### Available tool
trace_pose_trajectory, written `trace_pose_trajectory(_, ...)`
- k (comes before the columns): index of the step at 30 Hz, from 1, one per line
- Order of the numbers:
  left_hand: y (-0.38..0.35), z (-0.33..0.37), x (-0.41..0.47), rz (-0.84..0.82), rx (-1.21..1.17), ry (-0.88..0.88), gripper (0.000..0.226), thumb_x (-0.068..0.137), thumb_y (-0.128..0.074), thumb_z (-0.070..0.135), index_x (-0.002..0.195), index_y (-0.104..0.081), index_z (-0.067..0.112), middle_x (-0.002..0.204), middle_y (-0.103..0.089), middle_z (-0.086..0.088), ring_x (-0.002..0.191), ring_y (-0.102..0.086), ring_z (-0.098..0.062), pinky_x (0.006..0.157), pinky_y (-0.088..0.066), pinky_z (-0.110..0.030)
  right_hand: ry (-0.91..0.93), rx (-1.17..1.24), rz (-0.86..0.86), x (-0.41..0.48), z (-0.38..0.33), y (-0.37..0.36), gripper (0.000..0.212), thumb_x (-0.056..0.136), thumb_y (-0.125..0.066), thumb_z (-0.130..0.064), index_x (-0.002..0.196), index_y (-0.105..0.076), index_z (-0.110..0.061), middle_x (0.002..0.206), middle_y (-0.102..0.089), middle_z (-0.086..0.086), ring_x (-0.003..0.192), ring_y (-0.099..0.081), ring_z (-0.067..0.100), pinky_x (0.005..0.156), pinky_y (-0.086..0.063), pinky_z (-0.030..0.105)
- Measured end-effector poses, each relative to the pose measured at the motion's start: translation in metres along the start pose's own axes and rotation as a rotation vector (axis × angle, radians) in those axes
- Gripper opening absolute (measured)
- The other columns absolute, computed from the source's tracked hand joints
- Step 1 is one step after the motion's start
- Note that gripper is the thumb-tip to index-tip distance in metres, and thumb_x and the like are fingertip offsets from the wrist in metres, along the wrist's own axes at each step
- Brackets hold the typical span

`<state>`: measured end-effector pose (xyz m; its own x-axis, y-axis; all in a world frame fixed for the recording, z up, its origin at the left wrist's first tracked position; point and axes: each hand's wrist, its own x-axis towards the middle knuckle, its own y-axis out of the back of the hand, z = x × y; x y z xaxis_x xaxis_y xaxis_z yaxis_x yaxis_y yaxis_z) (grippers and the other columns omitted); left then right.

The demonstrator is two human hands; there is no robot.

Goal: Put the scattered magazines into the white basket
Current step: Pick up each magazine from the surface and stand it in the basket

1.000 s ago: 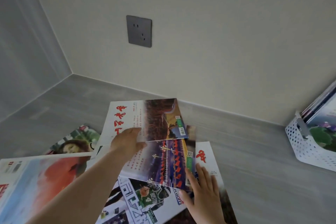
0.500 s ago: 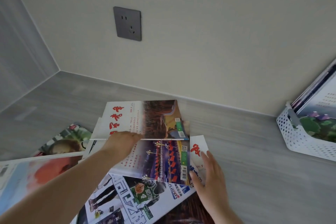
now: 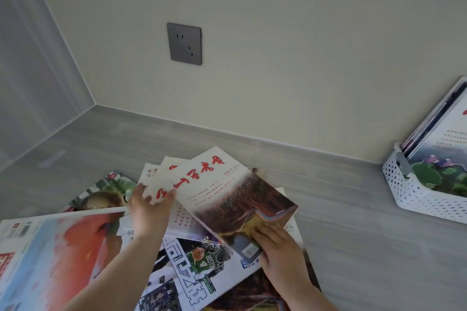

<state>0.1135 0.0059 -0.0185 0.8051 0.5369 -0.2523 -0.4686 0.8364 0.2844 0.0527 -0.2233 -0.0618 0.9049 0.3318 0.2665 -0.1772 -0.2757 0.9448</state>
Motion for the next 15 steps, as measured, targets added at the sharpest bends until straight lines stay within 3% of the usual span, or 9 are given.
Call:
trace_pose_trajectory(3, -0.015, -0.001, 0.003, -0.069, -0.285, 0.276, 0.042, 0.087, -0.053, 0.025, 0.123, -0.040, 0.006, 0.121, -0.057, -0.020, 0.104, -0.058, -0.033, 0.082, -0.048, -0.042, 0.008, -0.007, -0.052, -0.007, -0.005, -0.002, 0.045, 0.036, -0.086, -0.037, 0.079, -0.074, -0.029, 0.085, -0.073, -0.016, 0.079, -0.068, 0.003, 0.064, -0.054, 0.015)
trace_pose_trajectory(5, -0.024, -0.001, 0.005, -0.145, -0.255, 0.321, 0.031, 0.087, -0.053, 0.021, 0.112, -0.048, 0.003, 0.106, -0.063, -0.018, 0.091, -0.062, -0.031, 0.067, -0.051, -0.037, 0.012, -0.024, -0.067, -0.013, -0.005, -0.003, 0.047, 0.035, -0.085, -0.039, 0.079, -0.074, -0.030, 0.085, -0.072, -0.016, 0.079, -0.068, 0.002, 0.060, -0.052, 0.012)
trace_pose_trajectory(7, -0.033, 0.000, 0.005, -0.233, -0.199, 0.331, 0.017, 0.086, -0.052, 0.009, 0.102, -0.051, 0.004, 0.109, -0.062, -0.018, 0.090, -0.061, -0.031, 0.072, -0.052, -0.039, -0.007, -0.010, -0.125, -0.019, -0.006, 0.000, 0.051, 0.034, -0.082, -0.047, 0.082, -0.073, -0.032, 0.087, -0.072, -0.018, 0.082, -0.067, 0.000, 0.061, -0.052, 0.011)
trace_pose_trajectory(10, -0.047, 0.004, 0.000, -0.342, 0.065, 0.227, 0.022, 0.086, -0.048, 0.000, 0.106, -0.049, 0.009, 0.126, -0.055, -0.020, 0.108, -0.054, -0.036, 0.091, -0.047, -0.043, -0.073, -0.013, -0.253, -0.026, -0.007, 0.014, 0.059, 0.042, -0.074, -0.059, 0.097, -0.067, -0.038, 0.106, -0.067, -0.017, 0.099, -0.063, 0.000, 0.076, -0.051, 0.014)
trace_pose_trajectory(12, -0.056, 0.007, -0.008, -0.325, 0.130, 0.123, 0.031, 0.087, -0.046, 0.000, 0.118, -0.047, 0.006, 0.131, -0.051, -0.019, 0.115, -0.048, -0.038, 0.088, -0.043, -0.040, -0.104, 0.127, -0.292, -0.033, 0.002, 0.016, 0.060, 0.071, -0.061, -0.046, 0.127, -0.046, -0.034, 0.139, -0.043, -0.011, 0.129, -0.038, 0.003, 0.102, -0.035, 0.021)
trace_pose_trajectory(13, -0.060, 0.010, -0.014, -0.310, 0.119, 0.073, 0.034, 0.087, -0.045, 0.000, 0.121, -0.045, 0.005, 0.132, -0.050, -0.019, 0.117, -0.047, -0.038, 0.086, -0.041, -0.039, -0.152, 0.220, -0.273, -0.037, 0.010, 0.016, 0.060, 0.080, -0.051, -0.038, 0.136, -0.031, -0.034, 0.147, -0.027, -0.014, 0.135, -0.024, 0.003, 0.107, -0.025, 0.021)
trace_pose_trajectory(15, -0.066, 0.018, -0.026, -0.286, 0.091, -0.021, 0.037, 0.088, -0.045, -0.001, 0.125, -0.043, 0.004, 0.133, -0.050, -0.019, 0.119, -0.047, -0.039, 0.090, -0.041, -0.041, -0.304, 0.347, -0.217, -0.041, 0.027, 0.023, 0.062, 0.085, -0.046, -0.032, 0.140, -0.017, -0.036, 0.150, -0.012, -0.018, 0.137, -0.015, 0.003, 0.108, -0.020, 0.019)
